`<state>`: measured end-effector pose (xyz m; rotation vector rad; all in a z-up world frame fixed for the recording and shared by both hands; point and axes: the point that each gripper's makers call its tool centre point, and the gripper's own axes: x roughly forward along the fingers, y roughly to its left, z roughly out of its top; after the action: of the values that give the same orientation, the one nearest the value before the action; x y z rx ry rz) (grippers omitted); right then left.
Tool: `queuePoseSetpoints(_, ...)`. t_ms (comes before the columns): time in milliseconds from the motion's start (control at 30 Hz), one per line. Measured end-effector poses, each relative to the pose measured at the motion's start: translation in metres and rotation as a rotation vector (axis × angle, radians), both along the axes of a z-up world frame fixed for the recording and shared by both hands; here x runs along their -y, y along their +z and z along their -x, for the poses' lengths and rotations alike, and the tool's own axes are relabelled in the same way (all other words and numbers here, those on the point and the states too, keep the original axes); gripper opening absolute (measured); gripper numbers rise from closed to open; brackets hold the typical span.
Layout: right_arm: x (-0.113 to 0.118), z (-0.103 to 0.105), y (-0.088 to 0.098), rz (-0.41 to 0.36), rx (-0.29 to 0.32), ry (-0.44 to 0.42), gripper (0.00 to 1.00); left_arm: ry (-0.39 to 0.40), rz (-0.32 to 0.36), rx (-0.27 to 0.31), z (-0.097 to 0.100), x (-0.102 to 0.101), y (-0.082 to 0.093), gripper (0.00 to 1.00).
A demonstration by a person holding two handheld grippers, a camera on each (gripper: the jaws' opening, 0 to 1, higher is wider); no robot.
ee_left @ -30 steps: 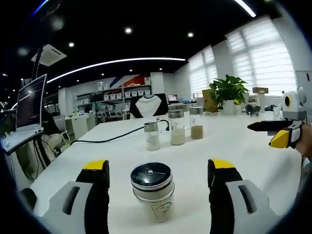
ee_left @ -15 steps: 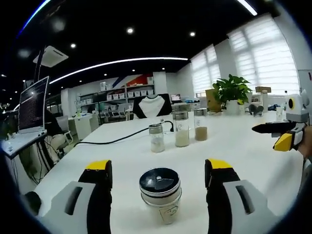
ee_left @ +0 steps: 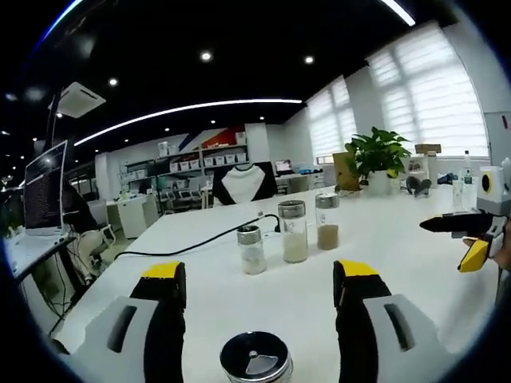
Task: Rotate the seasoning bottle until the label or dispensing opening points toward the visible target arrow and the bottle remains upright within the marked orientation range
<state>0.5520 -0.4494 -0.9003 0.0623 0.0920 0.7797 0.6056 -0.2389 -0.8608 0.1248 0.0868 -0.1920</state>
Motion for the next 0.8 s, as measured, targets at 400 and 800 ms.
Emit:
queuePoseSetpoints(400, 0.002, 0.002, 0.004, -0.004, 0.015, 0.002, 0.99, 0.045, 0.044, 0.034, -0.039, -0.006, 0.030, 0.79)
queuePoseSetpoints(800, 0.008, 0.002, 0.004, 0.012, 0.025, -0.014, 0.98, 0.037, 0.040, 0.035, -0.090, 0.002, 0.053, 0.78)
